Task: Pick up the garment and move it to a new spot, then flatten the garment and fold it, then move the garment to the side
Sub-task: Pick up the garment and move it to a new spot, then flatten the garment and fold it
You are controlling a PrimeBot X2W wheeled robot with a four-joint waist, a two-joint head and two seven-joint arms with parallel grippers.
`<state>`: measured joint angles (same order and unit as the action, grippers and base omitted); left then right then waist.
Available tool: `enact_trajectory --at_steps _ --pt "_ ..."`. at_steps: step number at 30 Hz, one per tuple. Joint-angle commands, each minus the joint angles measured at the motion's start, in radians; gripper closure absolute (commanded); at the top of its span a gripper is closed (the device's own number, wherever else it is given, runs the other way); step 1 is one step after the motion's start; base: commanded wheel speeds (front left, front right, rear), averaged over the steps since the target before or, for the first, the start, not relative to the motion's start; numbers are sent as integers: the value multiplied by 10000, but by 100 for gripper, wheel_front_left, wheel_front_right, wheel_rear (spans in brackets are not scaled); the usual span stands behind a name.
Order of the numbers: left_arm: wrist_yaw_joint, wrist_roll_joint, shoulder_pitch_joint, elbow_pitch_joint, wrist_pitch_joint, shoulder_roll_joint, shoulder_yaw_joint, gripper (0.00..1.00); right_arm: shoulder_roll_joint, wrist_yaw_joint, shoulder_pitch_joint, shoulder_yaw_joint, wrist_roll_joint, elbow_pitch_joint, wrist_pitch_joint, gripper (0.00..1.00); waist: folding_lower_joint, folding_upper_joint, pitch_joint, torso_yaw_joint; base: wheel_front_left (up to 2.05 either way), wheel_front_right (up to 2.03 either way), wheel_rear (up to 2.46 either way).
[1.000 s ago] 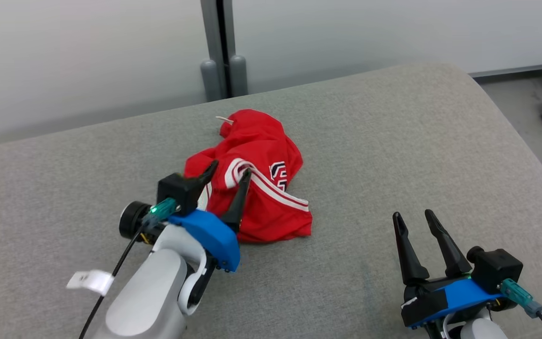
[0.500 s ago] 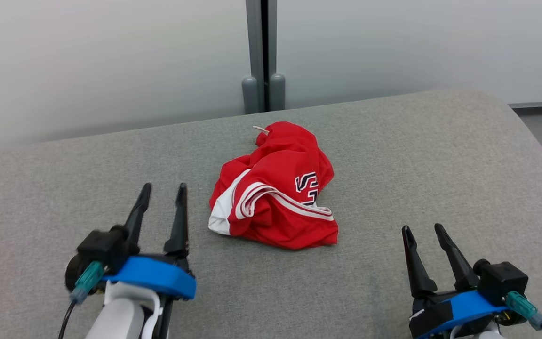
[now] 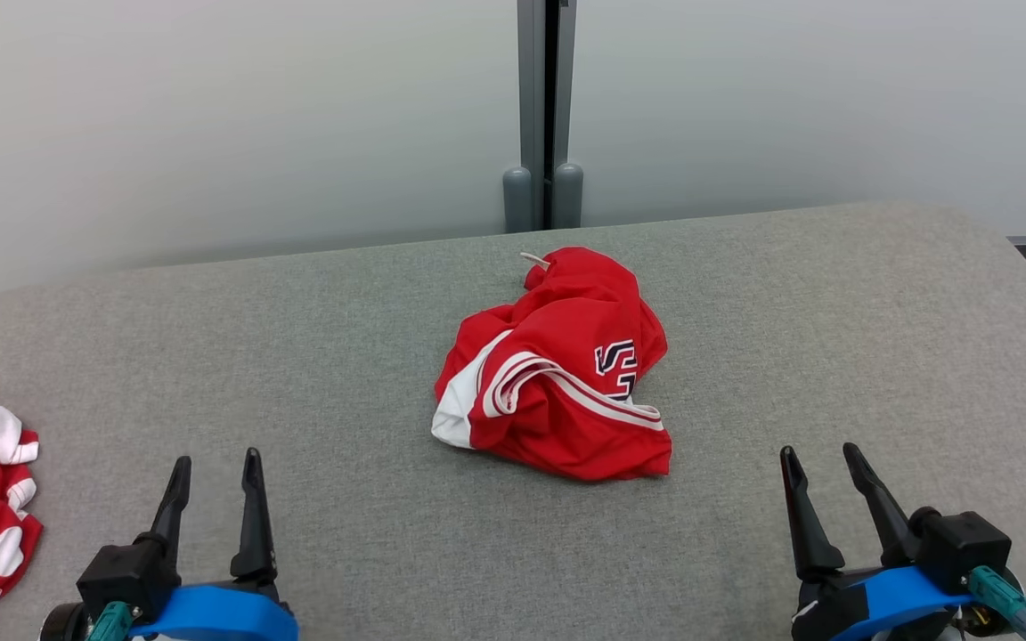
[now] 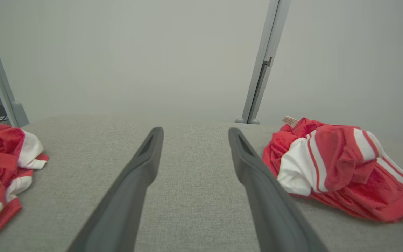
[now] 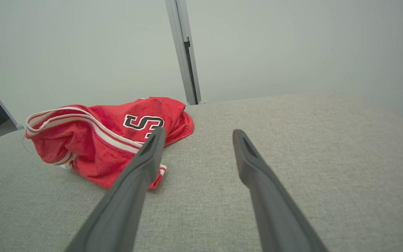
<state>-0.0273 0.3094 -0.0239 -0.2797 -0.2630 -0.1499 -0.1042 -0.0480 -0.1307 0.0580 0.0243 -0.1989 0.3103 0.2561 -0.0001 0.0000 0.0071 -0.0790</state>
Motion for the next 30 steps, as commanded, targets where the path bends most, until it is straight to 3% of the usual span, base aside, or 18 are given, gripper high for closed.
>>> enact_trajectory --at_steps 1,30 --pt "-64 -118 95 -162 -26 -21 161 0 -42 -1 -78 -52 111 -61 -44 0 1 0 -8 43 0 0 0" --pt "-529 -665 -63 -664 -26 324 597 0 -41 -1 208 251 117 -209 -362 0 1 0 106 354 0 0 0"
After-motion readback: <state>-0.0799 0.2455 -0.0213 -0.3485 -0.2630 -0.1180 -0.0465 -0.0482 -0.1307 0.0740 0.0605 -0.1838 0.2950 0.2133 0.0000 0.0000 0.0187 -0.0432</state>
